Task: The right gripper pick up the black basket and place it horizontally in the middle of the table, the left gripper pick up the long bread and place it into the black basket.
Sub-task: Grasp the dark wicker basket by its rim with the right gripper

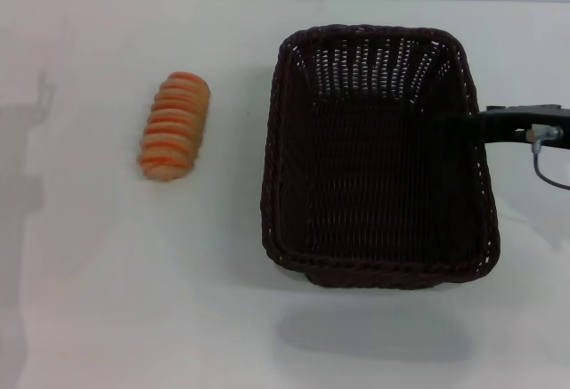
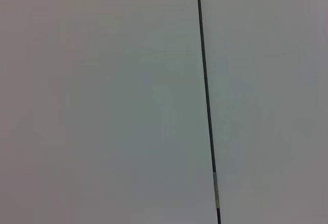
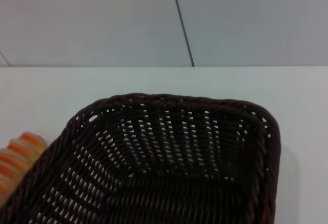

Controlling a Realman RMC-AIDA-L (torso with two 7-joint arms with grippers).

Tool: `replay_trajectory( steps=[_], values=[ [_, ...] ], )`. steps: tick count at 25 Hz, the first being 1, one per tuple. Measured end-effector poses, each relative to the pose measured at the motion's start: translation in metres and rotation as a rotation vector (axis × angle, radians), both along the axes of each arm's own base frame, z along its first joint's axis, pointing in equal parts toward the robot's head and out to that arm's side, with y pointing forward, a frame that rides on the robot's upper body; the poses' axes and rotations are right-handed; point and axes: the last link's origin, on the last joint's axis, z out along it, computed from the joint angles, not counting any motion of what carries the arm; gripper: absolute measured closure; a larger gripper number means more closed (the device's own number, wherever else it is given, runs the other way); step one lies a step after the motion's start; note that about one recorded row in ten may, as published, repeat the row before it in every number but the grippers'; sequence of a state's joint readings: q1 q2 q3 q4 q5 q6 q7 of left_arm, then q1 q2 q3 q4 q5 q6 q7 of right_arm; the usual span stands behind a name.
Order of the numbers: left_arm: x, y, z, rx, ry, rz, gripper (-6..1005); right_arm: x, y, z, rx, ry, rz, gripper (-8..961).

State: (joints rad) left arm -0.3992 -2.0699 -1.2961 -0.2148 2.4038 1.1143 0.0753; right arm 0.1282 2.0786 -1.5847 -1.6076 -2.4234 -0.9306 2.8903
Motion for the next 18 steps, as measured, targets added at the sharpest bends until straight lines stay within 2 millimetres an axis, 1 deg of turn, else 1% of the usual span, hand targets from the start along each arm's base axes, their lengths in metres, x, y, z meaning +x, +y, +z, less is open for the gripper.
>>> replay_trajectory(
  steps=[1,3,4,8,11,14,18],
  values=[
    [0.000,0.000,0.000,0.000,0.000,0.000,146,0.002,0.003,-0.004,-0.013,-0.003,-0.008,135],
    [0.000,0.000,0.000,0.000,0.000,0.000,146,0.004,0.004,-0.006,-0.018,-0.006,-0.012,134],
    [0.000,0.000,0.000,0.000,0.001,-0.001,146,0.008,0.007,-0.010,-0.029,-0.014,-0.022,143],
    [0.001,0.001,0.000,0.001,-0.001,-0.003,146,0.010,0.012,-0.014,-0.041,-0.035,-0.009,181],
    [0.002,0.002,0.000,0.001,-0.001,-0.006,146,0.007,0.011,-0.015,-0.034,-0.053,0.040,210],
    [0.002,0.002,0.000,0.002,-0.005,-0.008,146,0.005,0.010,-0.014,-0.019,-0.053,0.053,238],
    [0.002,0.002,-0.001,-0.001,-0.004,-0.009,147,0.006,0.011,-0.014,-0.019,-0.055,0.053,416]
  ],
)
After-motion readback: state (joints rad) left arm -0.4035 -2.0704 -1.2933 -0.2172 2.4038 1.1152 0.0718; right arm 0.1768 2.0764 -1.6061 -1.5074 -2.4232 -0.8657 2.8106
